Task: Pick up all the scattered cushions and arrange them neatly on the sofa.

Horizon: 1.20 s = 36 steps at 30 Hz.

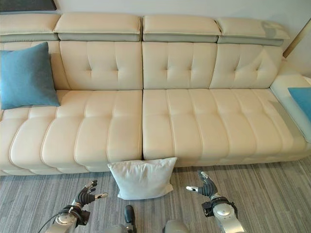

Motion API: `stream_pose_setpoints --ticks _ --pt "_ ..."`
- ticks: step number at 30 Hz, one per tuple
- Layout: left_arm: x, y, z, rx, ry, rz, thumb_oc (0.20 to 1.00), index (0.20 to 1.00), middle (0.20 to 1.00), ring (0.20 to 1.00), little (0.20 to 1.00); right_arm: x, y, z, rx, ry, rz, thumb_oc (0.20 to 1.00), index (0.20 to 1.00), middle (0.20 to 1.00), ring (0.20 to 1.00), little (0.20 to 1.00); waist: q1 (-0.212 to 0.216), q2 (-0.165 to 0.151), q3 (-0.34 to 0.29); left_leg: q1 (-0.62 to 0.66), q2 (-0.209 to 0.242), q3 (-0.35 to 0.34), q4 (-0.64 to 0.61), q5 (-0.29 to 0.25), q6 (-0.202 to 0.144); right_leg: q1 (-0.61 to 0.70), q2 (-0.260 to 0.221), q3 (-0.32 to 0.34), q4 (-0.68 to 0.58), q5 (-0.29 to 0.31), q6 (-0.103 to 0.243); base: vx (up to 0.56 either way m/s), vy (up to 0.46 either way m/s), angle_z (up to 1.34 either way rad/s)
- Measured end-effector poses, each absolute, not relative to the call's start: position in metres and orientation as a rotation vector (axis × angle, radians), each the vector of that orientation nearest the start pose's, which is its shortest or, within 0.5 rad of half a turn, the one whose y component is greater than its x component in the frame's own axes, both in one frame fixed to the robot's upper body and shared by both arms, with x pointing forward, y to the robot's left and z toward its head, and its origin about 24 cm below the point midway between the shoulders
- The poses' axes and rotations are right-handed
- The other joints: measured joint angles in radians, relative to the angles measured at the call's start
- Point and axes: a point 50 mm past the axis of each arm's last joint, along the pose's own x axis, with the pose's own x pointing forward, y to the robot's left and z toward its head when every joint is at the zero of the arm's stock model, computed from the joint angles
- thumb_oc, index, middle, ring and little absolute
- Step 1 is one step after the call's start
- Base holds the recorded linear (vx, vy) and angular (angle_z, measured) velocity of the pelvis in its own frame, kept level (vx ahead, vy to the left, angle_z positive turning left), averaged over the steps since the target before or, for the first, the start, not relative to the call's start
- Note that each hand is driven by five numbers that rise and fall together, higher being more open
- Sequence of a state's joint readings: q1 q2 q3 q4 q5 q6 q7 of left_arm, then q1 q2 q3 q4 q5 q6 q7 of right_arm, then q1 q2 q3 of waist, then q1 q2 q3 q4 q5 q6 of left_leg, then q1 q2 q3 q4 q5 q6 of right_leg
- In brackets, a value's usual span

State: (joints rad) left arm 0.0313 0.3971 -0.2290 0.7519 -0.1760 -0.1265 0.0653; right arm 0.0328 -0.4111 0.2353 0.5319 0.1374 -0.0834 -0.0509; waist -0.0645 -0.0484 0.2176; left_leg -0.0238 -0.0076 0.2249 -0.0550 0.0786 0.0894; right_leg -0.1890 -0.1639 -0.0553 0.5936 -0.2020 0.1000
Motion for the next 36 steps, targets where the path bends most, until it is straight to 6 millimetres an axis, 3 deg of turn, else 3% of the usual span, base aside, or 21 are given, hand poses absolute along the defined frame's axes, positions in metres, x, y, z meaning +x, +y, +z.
stream_pose_setpoints --ticks 3,4,5,6,8,11,13,15,16,17,19,21,24,27,29,30,32,36 --pt "0.174 0.253 -0.097 0.319 0.684 0.072 1.0 1.0 1.0 1.0 1.0 0.204 -0.225 -0.068 -0.333 0.521 0.051 1.0 1.0 1.0 1.0 1.0 0.001 -0.006 0.015 0.028 -0.009 -0.009 -0.008 -0.013 -0.004 -0.03 0.013 -0.028 -0.208 0.018 0.01 0.16 0.024 0.11" --pt "0.173 0.255 -0.097 0.321 0.689 0.08 1.0 1.0 1.0 1.0 1.0 0.198 -0.226 -0.072 -0.334 0.546 0.05 1.0 1.0 1.0 1.0 1.0 -0.004 -0.017 0.014 0.028 -0.02 -0.028 0.0 -0.013 -0.005 -0.007 0.025 -0.027 -0.337 0.071 0.011 0.14 -0.026 0.51" --pt "0.172 0.255 -0.097 0.322 0.69 0.082 1.0 1.0 1.0 1.0 1.0 0.195 -0.227 -0.074 -0.334 0.555 0.048 1.0 1.0 1.0 1.0 1.0 -0.002 -0.023 0.012 0.031 -0.026 -0.031 0.0 -0.014 -0.006 0.002 0.025 -0.029 -0.375 0.099 0.013 0.12 -0.057 0.52" --pt "0.166 0.257 -0.099 0.322 0.703 0.086 1.0 1.0 1.0 1.0 1.0 0.192 -0.23 -0.079 -0.338 0.583 0.04 1.0 1.0 1.0 1.0 1.0 0.012 -0.029 0.011 0.046 -0.035 -0.046 -0.007 -0.024 -0.02 0.047 0.021 -0.037 -0.455 0.209 0.002 0.06 -0.056 0.24" --pt "0.163 0.258 -0.099 0.314 0.704 0.095 1.0 1.0 1.0 1.0 1.0 0.188 -0.234 -0.083 -0.346 0.611 0.028 1.0 1.0 1.0 1.0 1.0 0.021 -0.021 0.008 0.047 -0.019 -0.055 -0.002 -0.039 -0.048 0.092 0.041 -0.06 -0.536 0.288 -0.019 0.05 -0.058 0.15" --pt "0.158 0.262 -0.1 0.32 0.717 0.102 1.0 1.0 1.0 1.0 1.0 0.192 -0.237 -0.079 -0.35 0.595 0.02 1.0 1.0 1.0 1.0 1.0 0.031 -0.009 0.01 0.037 0.008 -0.072 0.001 -0.036 -0.062 0.127 0.072 -0.085 -0.603 0.317 -0.049 -0.01 -0.076 0.12" --pt "0.163 0.263 -0.098 0.323 0.704 0.101 1.0 1.0 1.0 1.0 1.0 0.199 -0.241 -0.074 -0.363 0.574 0.01 1.0 1.0 1.0 1.0 1.0 0.037 -0.004 0.016 0.02 0.019 -0.08 0.009 -0.031 -0.073 0.129 0.084 -0.098 -0.623 0.317 -0.048 -0.31 -0.116 0.15" --pt "0.193 0.263 -0.082 0.345 0.612 0.104 1.0 1.0 1.0 1.0 1.0 0.218 -0.24 -0.061 -0.385 0.508 0.001 1.0 1.0 1.0 1.0 1.0 0.042 -0.005 0.042 -0.116 0.029 -0.093 0.101 -0.039 -0.083 0.02 0.083 -0.109 -0.574 0.312 -0.048 -0.38 -0.084 0.22" --pt "0.218 0.265 -0.064 0.374 0.525 0.108 1.0 1.0 1.0 1.0 1.0 0.241 -0.239 -0.045 -0.41 0.435 0.006 1.0 1.0 1.0 1.0 1.0 0.043 -0.019 0.078 -0.224 0.038 -0.101 0.18 -0.051 -0.086 -0.085 0.08 -0.112 -0.507 0.299 -0.053 -0.33 -0.097 0.2" --pt "0.273 0.261 -0.019 0.385 0.335 0.12 1.0 1.0 1.0 1.0 1.0 0.301 -0.236 0.004 -0.416 0.253 -0.044 1.0 1.0 1.0 1.0 1.0 0.049 -0.002 0.214 -0.375 0.047 -0.105 0.277 -0.053 -0.084 -0.242 0.073 -0.111 -0.391 0.294 -0.074 -0.4 -0.113 0.15" --pt "0.307 0.255 0.021 0.344 0.167 0.152 1.0 1.0 1.0 1.0 1.0 0.336 -0.238 0.049 -0.404 0.119 -0.101 1.0 1.0 1.0 1.0 1.0 0.049 0.02 0.3 -0.503 0.054 -0.109 0.36 -0.075 -0.092 -0.371 0.065 -0.108 -0.296 0.277 -0.088 -0.16 -0.097 0.05" --pt "0.328 0.255 0.053 0.28 0.055 0.2 1.0 1.0 1.0 1.0 1.0 0.355 -0.238 0.076 -0.352 0.048 -0.156 1.0 1.0 1.0 1.0 1.0 0.046 0.021 0.349 -0.602 0.059 -0.126 0.406 -0.084 -0.089 -0.469 0.062 -0.109 -0.244 0.253 -0.108 -0.1 -0.045 0.12" --pt "0.341 0.253 0.071 0.194 -0.004 0.25 1.0 1.0 1.0 1.0 1.0 0.363 -0.236 0.084 -0.258 0.032 -0.207 1.0 1.0 1.0 1.0 1.0 0.043 0.016 0.359 -0.725 0.077 -0.126 0.493 -0.092 -0.092 -0.592 0.061 -0.111 -0.149 0.236 -0.117 -0.15 -0.049 0.12" --pt "0.353 0.259 0.09 0.154 -0.053 0.307 1.0 1.0 1.0 1.0 1.0 0.376 -0.24 0.105 -0.185 -0.008 -0.278 1.0 1.0 1.0 1.0 1.0 0.036 0.015 0.363 -0.874 0.083 -0.13 0.599 -0.114 -0.088 -0.744 0.049 -0.109 -0.036 0.206 -0.138 -0.06 -0.03 0.01" --pt "0.362 0.261 0.104 0.142 -0.078 0.333 1.0 1.0 1.0 1.0 1.0 0.385 -0.239 0.121 -0.148 -0.037 -0.305 1.0 1.0 1.0 1.0 1.0 0.026 0.012 0.363 -0.973 0.088 -0.134 0.685 -0.138 -0.089 -0.844 0.041 -0.106 0.046 0.175 -0.151 0.0 0.0 0.0" --pt "0.366 0.263 0.115 0.173 -0.103 0.336 1.0 1.0 1.0 1.0 1.0 0.393 -0.236 0.142 -0.127 -0.085 -0.313 1.0 1.0 1.0 1.0 1.0 0.022 0.009 0.358 -1.052 0.092 -0.132 0.749 -0.157 -0.088 -0.927 0.036 -0.096 0.11 0.16 -0.156 0.02 -0.003 -0.05" --pt "0.374 0.263 0.133 0.175 -0.142 0.343 1.0 1.0 1.0 1.0 1.0 0.402 -0.225 0.172 -0.086 -0.161 -0.296 1.0 1.0 1.0 1.0 1.0 0.017 0.008 0.36 -1.139 0.093 -0.13 0.792 -0.16 -0.087 -1.017 0.036 -0.085 0.149 0.159 -0.155 0.03 -0.003 -0.07" --pt "0.389 0.245 0.159 0.223 -0.196 0.298 1.0 1.0 1.0 1.0 1.0 0.414 -0.185 0.201 -0.137 -0.233 -0.187 1.0 1.0 1.0 1.0 1.0 0.017 0.009 0.359 -1.23 0.1 -0.128 0.862 -0.179 -0.085 -1.11 0.038 -0.073 0.206 0.153 -0.16 0.02 -0.003 -0.07"
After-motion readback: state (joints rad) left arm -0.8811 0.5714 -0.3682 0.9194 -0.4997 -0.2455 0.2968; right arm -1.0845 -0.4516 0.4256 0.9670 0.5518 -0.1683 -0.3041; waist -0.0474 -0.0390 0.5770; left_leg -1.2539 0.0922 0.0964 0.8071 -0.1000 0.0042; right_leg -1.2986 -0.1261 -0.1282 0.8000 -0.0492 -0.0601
